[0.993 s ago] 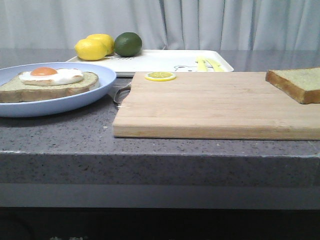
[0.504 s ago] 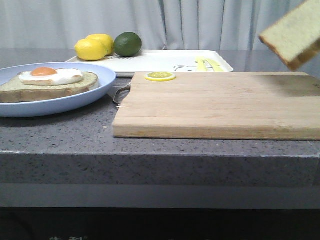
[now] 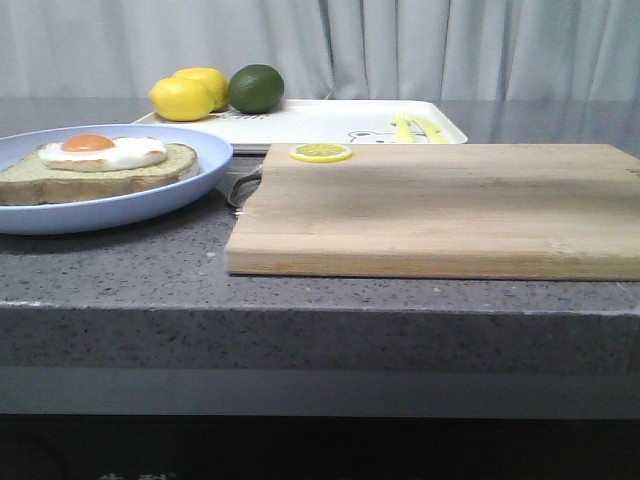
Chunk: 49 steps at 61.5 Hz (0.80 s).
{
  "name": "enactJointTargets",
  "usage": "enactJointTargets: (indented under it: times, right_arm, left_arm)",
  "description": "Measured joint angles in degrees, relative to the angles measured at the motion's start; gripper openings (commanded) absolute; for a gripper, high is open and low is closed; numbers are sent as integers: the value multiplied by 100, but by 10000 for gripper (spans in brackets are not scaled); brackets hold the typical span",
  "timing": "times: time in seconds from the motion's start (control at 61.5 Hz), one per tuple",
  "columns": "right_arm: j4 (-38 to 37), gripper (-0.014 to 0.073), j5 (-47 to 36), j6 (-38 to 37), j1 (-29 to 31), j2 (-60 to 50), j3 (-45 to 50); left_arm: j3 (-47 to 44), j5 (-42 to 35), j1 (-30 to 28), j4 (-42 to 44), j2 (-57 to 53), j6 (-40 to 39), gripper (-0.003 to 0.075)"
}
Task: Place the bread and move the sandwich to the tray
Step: 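Lift the bread slice with the right gripper toward the blue plate, then lower the bread onto the fried-egg toast and open the right gripper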
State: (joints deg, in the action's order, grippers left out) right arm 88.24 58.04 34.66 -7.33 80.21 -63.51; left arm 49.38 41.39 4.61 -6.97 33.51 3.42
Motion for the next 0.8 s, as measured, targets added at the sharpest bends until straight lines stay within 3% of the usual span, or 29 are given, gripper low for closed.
enactJointTargets:
  times: [0.179, 0.342, 0.797]
  right_arm:
    - [792, -77, -1581, 0, -1409, 145, 0]
    - [1297, -77, -2494, 25, -2170, 528, -2]
    - [1443, -77, -3122, -137, -2856, 2219, -1431]
  left_arm:
    - [0, 0, 0, 0, 0, 0, 458]
    - [0, 0, 0, 0, 0, 0, 458]
    - [0, 0, 0, 0, 0, 0, 458]
